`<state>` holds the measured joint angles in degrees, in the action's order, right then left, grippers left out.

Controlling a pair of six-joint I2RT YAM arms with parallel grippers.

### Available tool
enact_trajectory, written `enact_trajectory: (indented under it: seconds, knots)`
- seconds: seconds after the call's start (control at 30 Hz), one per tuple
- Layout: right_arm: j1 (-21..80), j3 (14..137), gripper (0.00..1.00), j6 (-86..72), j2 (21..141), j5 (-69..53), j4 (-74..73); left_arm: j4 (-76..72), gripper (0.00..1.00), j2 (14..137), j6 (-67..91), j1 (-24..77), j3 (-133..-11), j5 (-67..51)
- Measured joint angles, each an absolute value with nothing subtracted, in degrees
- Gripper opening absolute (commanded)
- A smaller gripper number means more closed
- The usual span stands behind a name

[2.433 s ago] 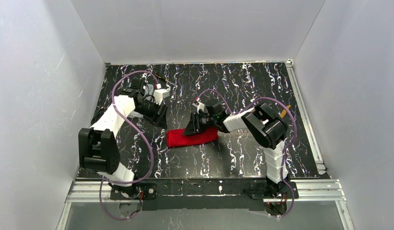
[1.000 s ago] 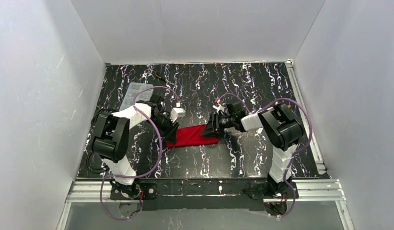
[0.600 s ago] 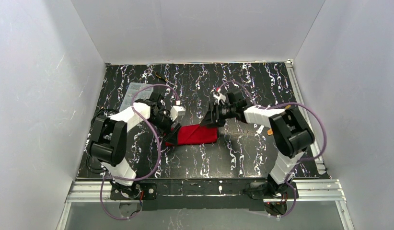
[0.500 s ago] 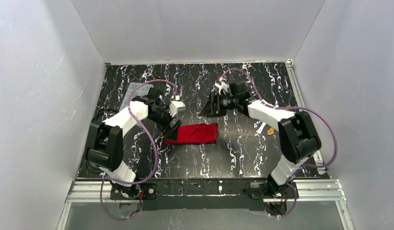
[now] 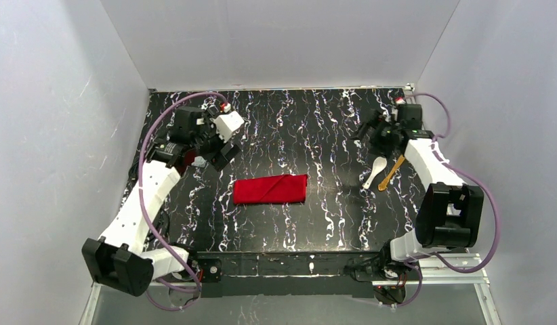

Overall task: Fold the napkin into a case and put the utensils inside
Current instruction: Turn over the smaller rectangle folded napkin at the center of the board, then pick up the spoon from the corner of the board.

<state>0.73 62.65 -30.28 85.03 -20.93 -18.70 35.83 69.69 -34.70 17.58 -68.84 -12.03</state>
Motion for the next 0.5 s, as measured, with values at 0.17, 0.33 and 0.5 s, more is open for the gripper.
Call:
enact_trajectory:
  seconds: [0.17,0.33,0.5]
  knots:
    - [-7.3,61.6,0.91,-30.4,84.7,-9.1,-24.3,34.7,0.95,68.3,-34.9,17.3,-69.6,-13.7]
    - [-7.9,63.0,0.81,-27.7,84.4,0.0,-25.7,38.9,0.93,75.1,-33.2,17.3,-73.5,-16.5]
    - [-8.0,63.5,0.73,-21.2,86.4,1.7,-23.9,42.5,0.95,80.8,-30.8,17.3,-73.9,-18.2]
